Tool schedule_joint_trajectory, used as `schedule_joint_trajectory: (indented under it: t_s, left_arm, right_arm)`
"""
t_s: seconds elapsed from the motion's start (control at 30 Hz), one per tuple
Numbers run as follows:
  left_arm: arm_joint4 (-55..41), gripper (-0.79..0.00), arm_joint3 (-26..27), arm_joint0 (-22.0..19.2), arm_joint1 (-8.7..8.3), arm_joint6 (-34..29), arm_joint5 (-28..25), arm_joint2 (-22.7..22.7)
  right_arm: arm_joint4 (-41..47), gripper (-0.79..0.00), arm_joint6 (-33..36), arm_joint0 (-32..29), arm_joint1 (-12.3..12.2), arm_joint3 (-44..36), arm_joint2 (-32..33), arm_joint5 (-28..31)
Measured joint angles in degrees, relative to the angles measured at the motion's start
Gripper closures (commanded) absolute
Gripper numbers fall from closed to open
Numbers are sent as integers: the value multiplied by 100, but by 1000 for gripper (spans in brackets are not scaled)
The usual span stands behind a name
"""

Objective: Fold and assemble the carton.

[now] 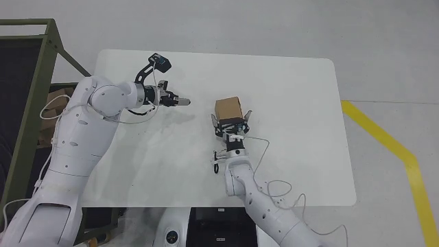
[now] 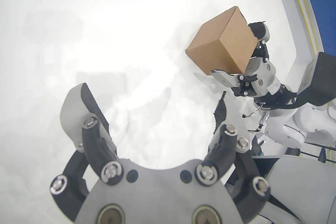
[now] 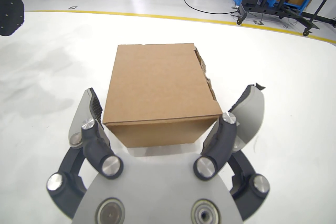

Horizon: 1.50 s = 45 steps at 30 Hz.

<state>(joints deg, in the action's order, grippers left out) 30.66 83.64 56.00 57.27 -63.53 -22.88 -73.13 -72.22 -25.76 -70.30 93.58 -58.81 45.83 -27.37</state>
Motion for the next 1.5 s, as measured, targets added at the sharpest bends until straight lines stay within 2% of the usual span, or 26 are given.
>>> schedule_joint_trajectory:
  t_s: [0.37, 0.47, 0.63, 0.93, 1.13, 1.3, 1.5]
  left_arm:
    - [0, -785, 0, 0, 0, 0, 0, 0]
    - [0, -785, 0, 0, 0, 0, 0, 0]
    - [0, -785, 0, 0, 0, 0, 0, 0]
    - [0, -785, 0, 0, 0, 0, 0, 0]
    - [0, -785, 0, 0, 0, 0, 0, 0]
    - [0, -785, 0, 0, 0, 0, 0, 0]
    - [0, -785, 0, 0, 0, 0, 0, 0]
  right_arm:
    - [-485, -785, 273, -296, -306, -476, 674, 966]
    - [-758, -785, 516, -319, -352, -546, 709, 1081]
    - [-982, -785, 885, -254, -419, -587, 770, 1673]
    - [-1329, -785, 1077, -377, -523, -906, 815, 2401]
    - [-1404, -785, 1230, -496, -604, -1175, 977, 2696]
    - [-1452, -785, 1371, -558, -633, -1322, 1082, 2566]
    - [-1403, -785, 1360, -444, -629, -1146, 1060, 2749]
